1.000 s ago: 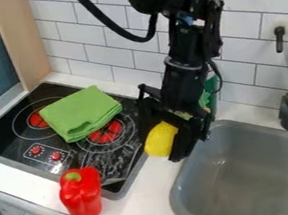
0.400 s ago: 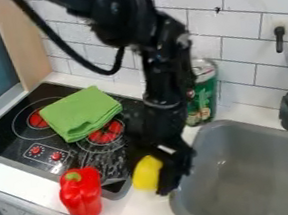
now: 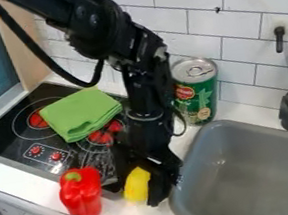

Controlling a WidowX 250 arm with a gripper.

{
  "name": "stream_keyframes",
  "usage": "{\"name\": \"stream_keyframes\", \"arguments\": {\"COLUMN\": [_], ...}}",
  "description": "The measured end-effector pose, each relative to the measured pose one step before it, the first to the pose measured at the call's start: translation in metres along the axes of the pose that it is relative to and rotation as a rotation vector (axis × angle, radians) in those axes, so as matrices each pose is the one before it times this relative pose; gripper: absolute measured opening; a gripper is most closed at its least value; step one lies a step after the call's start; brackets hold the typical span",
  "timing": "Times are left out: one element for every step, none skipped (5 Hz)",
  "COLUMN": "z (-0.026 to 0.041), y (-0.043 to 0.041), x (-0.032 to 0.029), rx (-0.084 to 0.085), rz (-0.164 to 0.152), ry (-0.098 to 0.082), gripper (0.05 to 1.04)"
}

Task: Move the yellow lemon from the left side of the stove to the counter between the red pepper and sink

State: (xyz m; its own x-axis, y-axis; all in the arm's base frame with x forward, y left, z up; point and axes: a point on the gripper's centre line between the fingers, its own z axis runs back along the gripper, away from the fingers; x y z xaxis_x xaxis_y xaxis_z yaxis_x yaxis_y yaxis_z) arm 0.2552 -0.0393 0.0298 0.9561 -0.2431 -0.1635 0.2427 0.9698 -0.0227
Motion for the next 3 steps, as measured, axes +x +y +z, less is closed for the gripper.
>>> {"name": "stream_keyframes", "arguments": {"z": [0.00109, 0.00029, 0.01482], "y": [-0.00340, -0.00321, 0.00150], "x": [0.00422, -0.00140, -0.00144], "rx": [-0.0311, -0.0205, 0.0217], "rz": [-0.0151, 0.0154, 0.0267], "ry": [-0.0132, 0.0126, -0.0359], "gripper": [0.876, 1.019, 1.009]}}
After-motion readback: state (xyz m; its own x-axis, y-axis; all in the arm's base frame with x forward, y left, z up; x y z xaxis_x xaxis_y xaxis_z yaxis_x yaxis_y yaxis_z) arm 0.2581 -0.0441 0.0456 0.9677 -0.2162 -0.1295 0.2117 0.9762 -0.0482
